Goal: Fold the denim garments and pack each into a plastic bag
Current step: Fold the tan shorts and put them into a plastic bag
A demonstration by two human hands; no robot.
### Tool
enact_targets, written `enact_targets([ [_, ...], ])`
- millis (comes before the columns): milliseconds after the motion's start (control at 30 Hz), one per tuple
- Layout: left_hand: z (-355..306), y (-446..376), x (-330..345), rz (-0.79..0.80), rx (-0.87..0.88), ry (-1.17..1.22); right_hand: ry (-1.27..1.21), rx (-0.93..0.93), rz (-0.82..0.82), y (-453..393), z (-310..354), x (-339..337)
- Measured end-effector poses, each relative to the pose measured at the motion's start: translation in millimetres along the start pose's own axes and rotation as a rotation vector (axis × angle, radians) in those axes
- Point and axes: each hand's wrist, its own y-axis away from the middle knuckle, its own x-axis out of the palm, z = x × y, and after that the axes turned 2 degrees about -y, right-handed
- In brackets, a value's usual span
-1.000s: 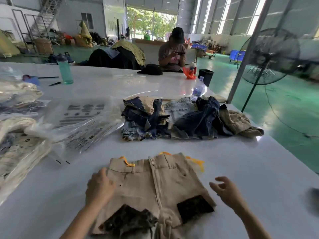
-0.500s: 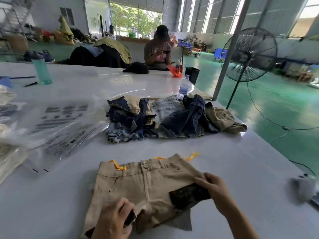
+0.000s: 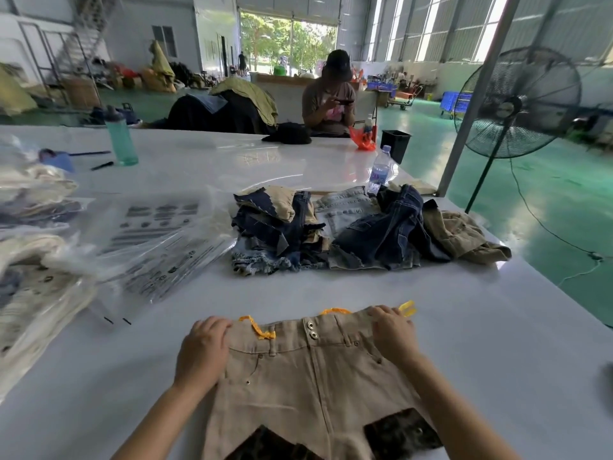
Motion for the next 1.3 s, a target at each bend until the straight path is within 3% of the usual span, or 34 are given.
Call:
enact_targets([
  [67, 3, -18, 9, 0.153, 0.106, -0.158, 0.084, -0.098, 0.116, -20, 14, 3],
  [167, 0, -37, 13, 0.384, 0.061, -0.285, 0.156, -0.117, 0.312, -40, 17, 9],
  [333, 9, -40, 2, 0.351, 0.107, -0.36, 0.118, -0.177, 0.198, -40, -9, 0],
  [467, 9, -46, -21, 0.414, 0.253, -0.375, 0.061, -0.281, 0.235, -19, -30, -17],
  [567, -5, -52, -62, 0.322, 0.364, -0.374, -0.193, -0.303, 0.15, -2, -37, -37],
  [700, -24, -56, -136, -0.218, 0.681, -0.194, -0.378, -0.496, -0.193, 9, -21, -111],
  [767, -28, -59, -175, -0.445, 0.731, -0.118, -0.418, -0.602, -0.379, 13, -15, -160],
  [833, -26, -64, -208, -0.549, 0.691, -0.119, -0.525, -0.675, -0.474, 19, -9, -200],
  [967, -29, -73, -234, -0.439, 0.623, -0.274, -0.303, -0.636, -0.399, 16, 13, -232],
  [1067, -26, -78, -245, -0.545, 0.523, -0.276, -0.374, -0.624, -0.509, 13, 28, -246],
  [1167, -15, -82, -259, -0.491, 0.505, -0.189, -0.365, -0.554, -0.503, 19, 29, -254],
  [1300, -10, -72, -263, -0.393, 0.548, 0.142, -0.457, -0.502, -0.373, 29, 23, -254],
])
